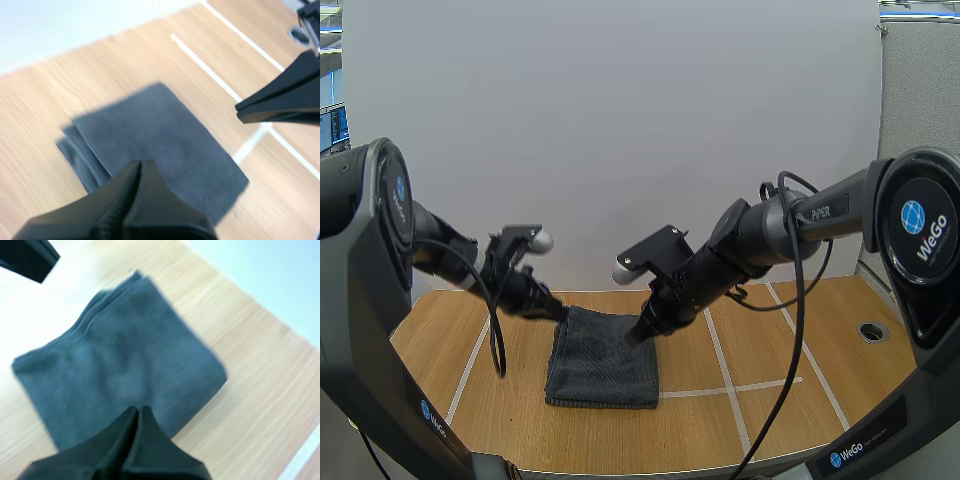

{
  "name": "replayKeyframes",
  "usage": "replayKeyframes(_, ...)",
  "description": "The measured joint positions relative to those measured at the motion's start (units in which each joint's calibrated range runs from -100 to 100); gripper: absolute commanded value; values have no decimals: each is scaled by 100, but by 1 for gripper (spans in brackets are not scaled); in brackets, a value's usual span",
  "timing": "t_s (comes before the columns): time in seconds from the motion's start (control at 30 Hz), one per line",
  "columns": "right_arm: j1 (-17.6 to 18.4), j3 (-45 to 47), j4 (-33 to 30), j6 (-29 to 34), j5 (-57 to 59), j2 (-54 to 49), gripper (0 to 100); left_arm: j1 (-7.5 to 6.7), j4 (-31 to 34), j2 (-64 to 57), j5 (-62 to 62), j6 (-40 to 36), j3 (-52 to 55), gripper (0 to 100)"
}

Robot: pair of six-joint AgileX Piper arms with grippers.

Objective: Fold the towel

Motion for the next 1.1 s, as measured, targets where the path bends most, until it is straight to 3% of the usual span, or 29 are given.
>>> replayKeyframes(0.17,0,-429,-10,79,-148,296,0,0,-196,118,0,-60,-400,0)
replayKeyframes(0.3,0,-1042,87,110,-356,1089,0,-7,-402,983,-82,-206,-1011,0)
replayKeyframes(0.47,0,-1836,281,119,-624,1951,0,-127,-443,1419,-206,-231,-1210,0)
replayKeyframes(0.57,0,-1980,317,119,-624,2170,0,-322,-464,1831,-243,-231,-1343,0)
replayKeyframes(0.73,0,-2135,370,119,-657,2549,0,-450,-476,2171,-554,-231,-1351,0)
replayKeyframes(1.1,-231,-2179,419,49,-862,3284,0,-458,-262,2605,-1523,-231,-1384,0)
